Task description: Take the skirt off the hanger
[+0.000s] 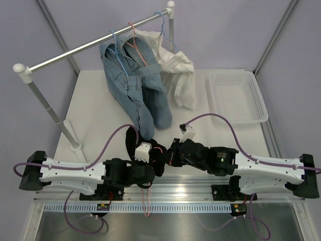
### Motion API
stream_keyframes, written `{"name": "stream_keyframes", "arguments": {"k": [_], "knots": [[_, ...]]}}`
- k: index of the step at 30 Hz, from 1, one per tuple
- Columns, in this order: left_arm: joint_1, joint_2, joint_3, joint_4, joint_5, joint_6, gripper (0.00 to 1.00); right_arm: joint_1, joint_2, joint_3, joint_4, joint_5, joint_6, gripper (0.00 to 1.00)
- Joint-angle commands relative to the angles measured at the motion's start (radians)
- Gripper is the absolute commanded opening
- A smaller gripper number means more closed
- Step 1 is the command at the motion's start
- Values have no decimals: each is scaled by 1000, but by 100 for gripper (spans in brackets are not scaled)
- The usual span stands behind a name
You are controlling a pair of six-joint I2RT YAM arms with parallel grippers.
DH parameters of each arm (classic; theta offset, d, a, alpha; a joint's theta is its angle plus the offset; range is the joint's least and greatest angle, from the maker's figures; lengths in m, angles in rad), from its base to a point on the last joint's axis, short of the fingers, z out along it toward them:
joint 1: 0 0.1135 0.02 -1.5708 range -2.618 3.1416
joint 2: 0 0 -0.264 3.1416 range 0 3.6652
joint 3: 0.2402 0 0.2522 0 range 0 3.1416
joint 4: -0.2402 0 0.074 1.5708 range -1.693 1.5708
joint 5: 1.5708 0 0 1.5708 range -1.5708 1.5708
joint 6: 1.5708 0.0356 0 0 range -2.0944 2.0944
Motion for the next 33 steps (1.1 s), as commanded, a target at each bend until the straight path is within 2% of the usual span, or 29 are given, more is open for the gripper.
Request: {"name": "stream_keyframes", "arguments": {"k": [1, 5, 9, 13, 20, 28, 33], "knots": [[-6, 36, -14, 100, -59, -17, 41, -1, -21, 1, 65, 10, 23, 0], [-6, 77, -18, 100, -53, -27, 36, 1, -32, 2, 62, 12, 23, 0], [-16, 60, -38, 102, -41, -40, 15, -1, -55, 4, 44, 30, 21, 0], [-37, 14, -49, 83, -15, -54, 0, 1, -66, 19, 15, 64, 14, 0], [-132, -128, -45, 51, -9, -100, 0, -1, -60, 56, -56, 92, -15, 0], [-144, -370, 70, -41, -87, -56, 0, 1, -126, -62, 57, -3, -112, 0], [-144, -463, 147, -59, -113, -4, 0, 4, -176, -134, 59, -7, -121, 0]]}}
